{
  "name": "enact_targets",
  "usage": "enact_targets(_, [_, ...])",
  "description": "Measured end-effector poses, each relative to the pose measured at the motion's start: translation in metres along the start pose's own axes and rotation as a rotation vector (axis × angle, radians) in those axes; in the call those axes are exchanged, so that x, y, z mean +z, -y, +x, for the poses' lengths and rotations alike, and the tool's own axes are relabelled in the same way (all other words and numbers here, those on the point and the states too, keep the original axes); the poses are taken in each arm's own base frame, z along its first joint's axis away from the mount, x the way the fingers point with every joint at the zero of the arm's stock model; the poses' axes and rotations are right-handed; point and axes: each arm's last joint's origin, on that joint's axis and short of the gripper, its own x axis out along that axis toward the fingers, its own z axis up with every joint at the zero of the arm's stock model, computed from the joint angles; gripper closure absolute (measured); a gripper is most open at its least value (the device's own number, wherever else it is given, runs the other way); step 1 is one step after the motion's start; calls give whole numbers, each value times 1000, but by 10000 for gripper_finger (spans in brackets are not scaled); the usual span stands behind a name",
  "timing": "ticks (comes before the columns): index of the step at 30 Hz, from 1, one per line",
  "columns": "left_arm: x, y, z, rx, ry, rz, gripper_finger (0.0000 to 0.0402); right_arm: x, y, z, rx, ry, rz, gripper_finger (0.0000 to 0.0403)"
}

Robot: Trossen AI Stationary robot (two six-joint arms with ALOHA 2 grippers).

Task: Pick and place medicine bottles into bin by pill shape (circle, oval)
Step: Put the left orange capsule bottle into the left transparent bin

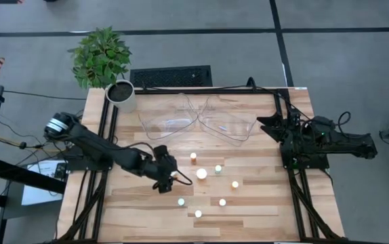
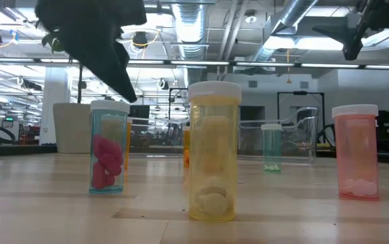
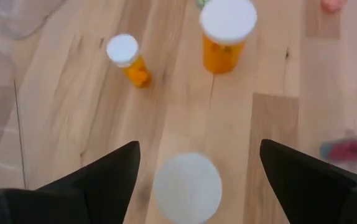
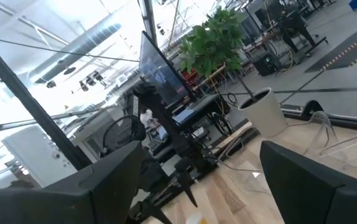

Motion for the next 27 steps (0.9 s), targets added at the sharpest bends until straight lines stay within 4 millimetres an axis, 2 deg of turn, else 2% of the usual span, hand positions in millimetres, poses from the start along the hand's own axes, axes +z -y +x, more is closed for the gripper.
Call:
enact_targets(9, [-12,-11,14,5,-77,-38,78,-1,0,0,-2,-11,-1,69])
enact_targets(15, [-13,-15,18,-25,-89,-60,81,-1,1,0,-6,-16,-2,69])
enact_targets(27, [-18,-12,31,-48,-149,-7,169,-2,1,0,-8,-21,-2,69])
